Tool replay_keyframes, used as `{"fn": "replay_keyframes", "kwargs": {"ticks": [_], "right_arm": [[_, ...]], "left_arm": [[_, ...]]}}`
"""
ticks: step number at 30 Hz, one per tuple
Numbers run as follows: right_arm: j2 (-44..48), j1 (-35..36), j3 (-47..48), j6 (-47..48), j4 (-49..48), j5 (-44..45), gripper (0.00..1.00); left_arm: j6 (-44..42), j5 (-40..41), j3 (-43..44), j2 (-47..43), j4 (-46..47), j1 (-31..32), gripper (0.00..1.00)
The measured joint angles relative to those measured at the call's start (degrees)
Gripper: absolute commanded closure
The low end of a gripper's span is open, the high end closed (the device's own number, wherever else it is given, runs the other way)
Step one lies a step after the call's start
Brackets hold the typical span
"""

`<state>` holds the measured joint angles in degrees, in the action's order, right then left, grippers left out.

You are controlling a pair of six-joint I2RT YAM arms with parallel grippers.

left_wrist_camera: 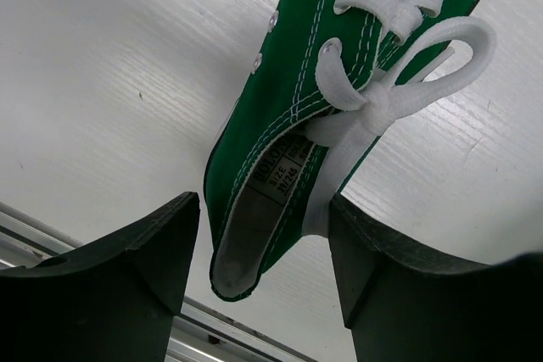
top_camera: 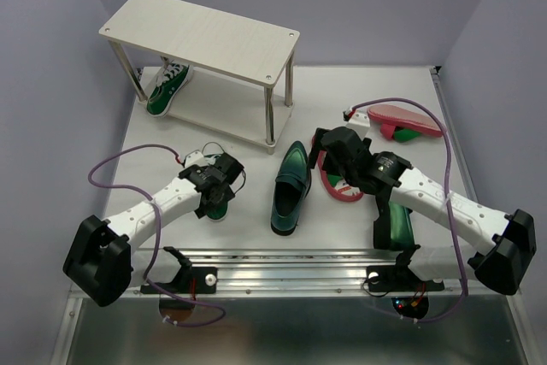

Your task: Place and organize the shoes onto the shoe shelf

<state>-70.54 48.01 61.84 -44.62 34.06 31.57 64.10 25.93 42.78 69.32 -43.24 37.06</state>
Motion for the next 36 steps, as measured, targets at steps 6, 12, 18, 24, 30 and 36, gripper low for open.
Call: {"fn": "replay_keyframes", "kwargs": {"ticks": [6, 12, 18, 24, 30, 36], "right_arm": [[-0.4, 0.0, 0.0, 0.0, 0.0, -0.3, 0.0], [-0.4, 0.0, 0.0, 0.0, 0.0, -0.4, 0.0], [-0.4, 0.0, 0.0, 0.0, 0.0, -0.5, 0.0], [-0.4, 0.0, 0.0, 0.0, 0.0, -0.5, 0.0], [-0.1, 0.0, 0.0, 0.0, 0.0, -0.5, 0.0], [0.7, 0.0, 0.0, 0.0, 0.0, -0.5, 0.0]], "left_arm": [[1.3, 0.0, 0.0, 0.0, 0.2, 0.0, 0.37], [1.4, -0.1, 0.0, 0.7, 0.5, 0.0, 0.37], [1.6, -0.1, -0.1, 0.9, 0.6, 0.0, 0.83], [1.1, 0.1, -0.2, 0.9, 1.2, 0.0, 1.0], [0.9, 2.0, 1.9, -0.5, -2.0, 0.0, 1.0], [-1.4, 6.7, 12.2, -3.3, -10.0, 0.0, 1.0]]}}
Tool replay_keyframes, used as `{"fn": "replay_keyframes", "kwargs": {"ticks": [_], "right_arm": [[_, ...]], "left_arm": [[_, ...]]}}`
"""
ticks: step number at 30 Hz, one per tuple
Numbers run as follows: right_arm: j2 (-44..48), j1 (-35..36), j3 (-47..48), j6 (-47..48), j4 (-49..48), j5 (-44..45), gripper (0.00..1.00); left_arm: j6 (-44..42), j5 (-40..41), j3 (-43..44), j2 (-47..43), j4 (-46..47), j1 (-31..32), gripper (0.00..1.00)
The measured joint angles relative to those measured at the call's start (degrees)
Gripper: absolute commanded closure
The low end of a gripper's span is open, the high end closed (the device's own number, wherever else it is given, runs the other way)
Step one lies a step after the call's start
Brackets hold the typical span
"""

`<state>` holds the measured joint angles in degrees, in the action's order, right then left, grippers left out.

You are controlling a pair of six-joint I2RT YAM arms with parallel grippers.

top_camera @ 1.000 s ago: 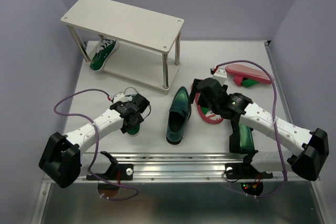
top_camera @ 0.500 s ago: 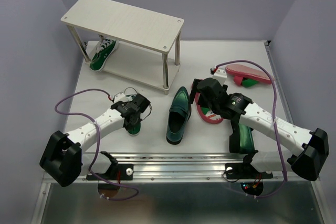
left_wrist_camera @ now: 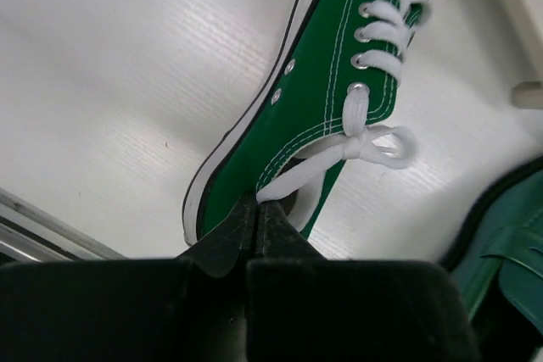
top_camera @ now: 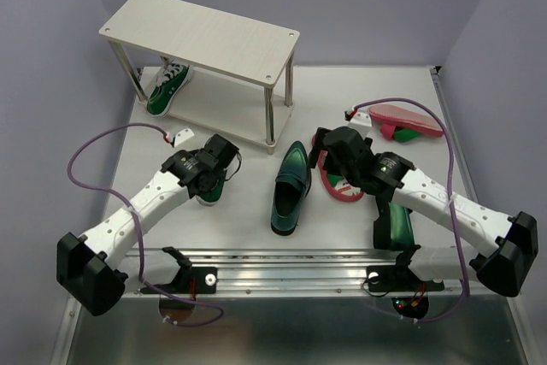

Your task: Place and organize the shoes onto the shoe shelf

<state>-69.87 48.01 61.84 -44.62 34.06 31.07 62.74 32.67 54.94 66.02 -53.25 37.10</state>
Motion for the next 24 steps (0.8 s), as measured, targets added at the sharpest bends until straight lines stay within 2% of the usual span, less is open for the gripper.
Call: {"fn": "replay_keyframes", "kwargs": {"ticks": [4, 11, 24], "right_arm": [[0.4, 0.0, 0.0, 0.0, 0.0, 0.0, 0.0], [1.2, 0.0, 0.0, 0.0, 0.0, 0.1, 0.0], [1.4, 0.0, 0.0, 0.0, 0.0, 0.1, 0.0]], "left_arm": [[-4.3, 2.6, 6.5, -1.7, -1.4, -0.1, 1.0], [-10.2, 4.1, 11.5, -2.1, -3.2, -0.3, 1.0], [-14.7, 5.4, 20.2, -2.0, -5.4, -0.9, 1.0]]}}
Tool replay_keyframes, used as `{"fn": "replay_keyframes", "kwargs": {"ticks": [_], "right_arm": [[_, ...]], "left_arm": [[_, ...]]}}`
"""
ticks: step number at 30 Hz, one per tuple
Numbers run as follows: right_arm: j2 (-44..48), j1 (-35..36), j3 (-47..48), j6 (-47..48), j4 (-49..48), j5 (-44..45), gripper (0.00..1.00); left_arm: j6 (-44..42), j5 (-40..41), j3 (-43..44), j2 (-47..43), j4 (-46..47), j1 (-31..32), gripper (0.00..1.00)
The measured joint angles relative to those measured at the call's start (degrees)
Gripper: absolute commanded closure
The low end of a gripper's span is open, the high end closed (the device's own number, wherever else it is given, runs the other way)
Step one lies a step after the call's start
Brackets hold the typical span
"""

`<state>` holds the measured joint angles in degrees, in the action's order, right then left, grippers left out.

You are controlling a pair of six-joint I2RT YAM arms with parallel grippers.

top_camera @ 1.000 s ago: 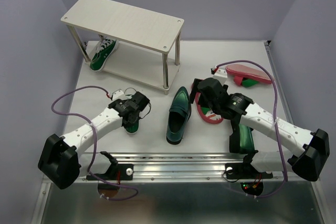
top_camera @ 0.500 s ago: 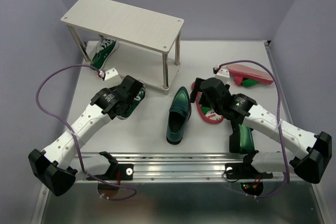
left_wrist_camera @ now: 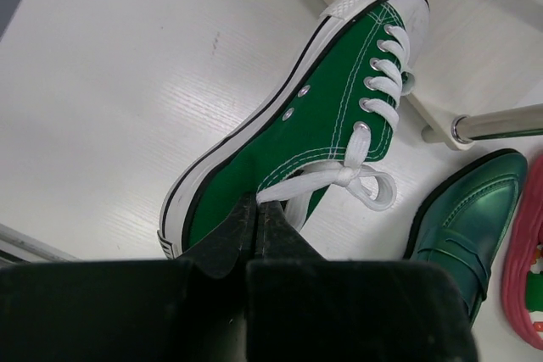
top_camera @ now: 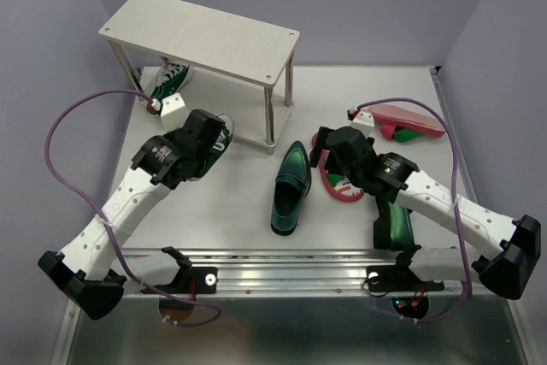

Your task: Place and organize the shoes onto the shoe shelf

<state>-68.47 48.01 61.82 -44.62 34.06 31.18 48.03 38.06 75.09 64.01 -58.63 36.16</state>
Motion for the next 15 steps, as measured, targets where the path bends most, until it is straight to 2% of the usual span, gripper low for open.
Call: {"fn": "replay_keyframes", "kwargs": {"ticks": [8, 11, 15], "right_arm": [[0.0, 0.0, 0.0, 0.0, 0.0, 0.0, 0.0], [0.2, 0.0, -0.1, 0.0, 0.0, 0.0, 0.0], [0.9, 0.0, -0.1, 0.0, 0.0, 0.2, 0.0]], "left_arm": [[-2.4, -0.1, 0.8, 0.5, 5.5, -2.6, 1.0], [-3.3, -0.5, -0.5, 0.7, 10.8, -4.4, 1.0], [-4.0, -0.9, -6.5, -0.1, 20.2, -7.1, 1.0]]}}
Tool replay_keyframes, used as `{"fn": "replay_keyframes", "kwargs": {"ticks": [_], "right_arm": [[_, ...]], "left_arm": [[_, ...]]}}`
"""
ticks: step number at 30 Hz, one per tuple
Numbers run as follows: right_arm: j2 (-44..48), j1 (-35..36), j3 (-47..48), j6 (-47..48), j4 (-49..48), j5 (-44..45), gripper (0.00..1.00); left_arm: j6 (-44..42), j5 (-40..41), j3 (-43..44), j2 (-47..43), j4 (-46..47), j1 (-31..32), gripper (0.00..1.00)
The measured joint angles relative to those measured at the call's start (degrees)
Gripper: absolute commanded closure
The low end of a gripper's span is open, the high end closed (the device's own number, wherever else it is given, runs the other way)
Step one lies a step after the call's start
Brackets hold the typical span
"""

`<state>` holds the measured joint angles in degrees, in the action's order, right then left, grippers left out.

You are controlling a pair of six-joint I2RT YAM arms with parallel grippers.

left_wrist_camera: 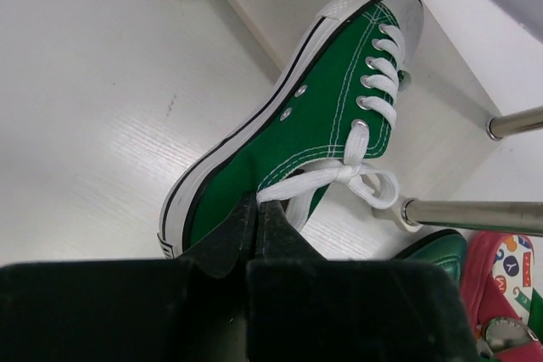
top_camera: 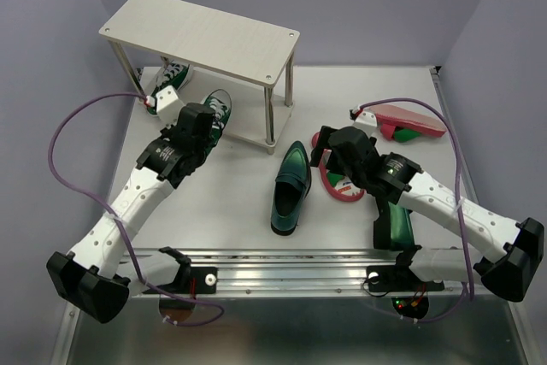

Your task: Place and organize the shoes onto the shoe shelf

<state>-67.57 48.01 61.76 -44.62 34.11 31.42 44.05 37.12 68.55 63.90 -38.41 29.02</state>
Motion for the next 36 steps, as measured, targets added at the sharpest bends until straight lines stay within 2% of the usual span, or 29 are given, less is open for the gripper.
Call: {"fn": "replay_keyframes", "kwargs": {"ticks": [6, 18, 23, 36], "right_arm": [[0.5, 0.0, 0.0, 0.0, 0.0, 0.1, 0.0], [0.5, 0.0, -0.1, 0.0, 0.0, 0.1, 0.0], [0.5, 0.0, -0.5, 0.0, 0.0, 0.1, 0.0], [0.5, 0.0, -0.7, -0.1, 0.1, 0.1, 0.0]], "left_arm": [[-3.2, -2.4, -9.9, -3.7, 11.4, -4.5, 1.0], [-9.3, -12.3, -17.2, -3.1, 30.4, -15.0, 1.0], [-9.7, -18.4, -19.4, 0.7, 39.2, -20.2, 1.0], [-7.3, -30.3, -20.7, 12.6, 53.4, -30.5, 1.0]]}}
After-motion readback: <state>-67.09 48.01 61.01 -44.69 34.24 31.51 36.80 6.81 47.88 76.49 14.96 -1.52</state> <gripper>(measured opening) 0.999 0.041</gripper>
